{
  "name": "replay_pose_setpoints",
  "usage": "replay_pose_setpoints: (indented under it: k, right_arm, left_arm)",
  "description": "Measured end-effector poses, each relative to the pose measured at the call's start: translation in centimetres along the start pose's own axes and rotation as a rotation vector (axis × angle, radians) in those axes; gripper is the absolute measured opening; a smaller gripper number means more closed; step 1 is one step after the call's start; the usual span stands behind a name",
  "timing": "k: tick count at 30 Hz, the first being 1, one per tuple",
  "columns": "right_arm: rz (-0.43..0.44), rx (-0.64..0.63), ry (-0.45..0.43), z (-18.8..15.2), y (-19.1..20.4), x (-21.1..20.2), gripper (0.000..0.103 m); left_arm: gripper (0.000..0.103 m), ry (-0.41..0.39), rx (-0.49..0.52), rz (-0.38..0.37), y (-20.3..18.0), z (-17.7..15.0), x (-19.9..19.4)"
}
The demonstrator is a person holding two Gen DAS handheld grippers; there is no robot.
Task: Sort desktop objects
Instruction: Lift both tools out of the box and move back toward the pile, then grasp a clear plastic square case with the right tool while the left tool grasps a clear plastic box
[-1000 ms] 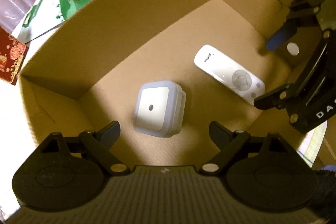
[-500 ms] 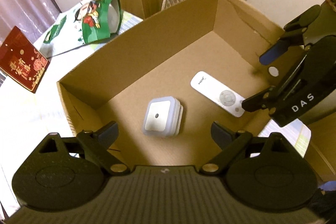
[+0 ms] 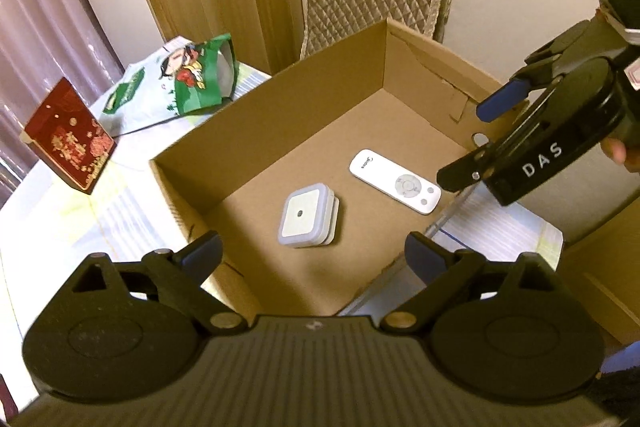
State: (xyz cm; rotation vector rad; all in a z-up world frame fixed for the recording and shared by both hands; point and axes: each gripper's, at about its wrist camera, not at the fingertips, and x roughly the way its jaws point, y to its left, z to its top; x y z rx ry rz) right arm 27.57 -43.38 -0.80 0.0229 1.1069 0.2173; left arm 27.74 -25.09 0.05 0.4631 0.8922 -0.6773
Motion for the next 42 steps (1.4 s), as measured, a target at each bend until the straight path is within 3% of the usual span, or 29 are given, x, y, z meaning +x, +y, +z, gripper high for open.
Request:
replay_pose_setpoints:
  k: [11, 21, 32, 42]
  right_arm:
    - [-0.034, 0.133, -0.103, -2.8, 2.7, -2.8, 0.087]
    - [0.014, 0.219, -0.191, -5.5, 8.2, -3.1, 0.087]
    - [0.109, 0.186, -0.178, -6.3, 15.0, -1.1, 0.087]
    - [0.136, 0.056, -0.193, -4.9, 20.5, 0.6, 0.087]
  left_arm:
    - [0.098, -0.065, -0.014, 0.008, 2.0, -4.2, -4.8]
    - [0.100, -0.096, -0.109, 0.025, 5.3, -12.5, -9.0]
    - [0.099, 0.043, -0.365, 0.155, 13.3, -25.0, -11.5]
    - [0.098, 0.116, -0.641, 0.284, 21.0, -31.8, -12.0]
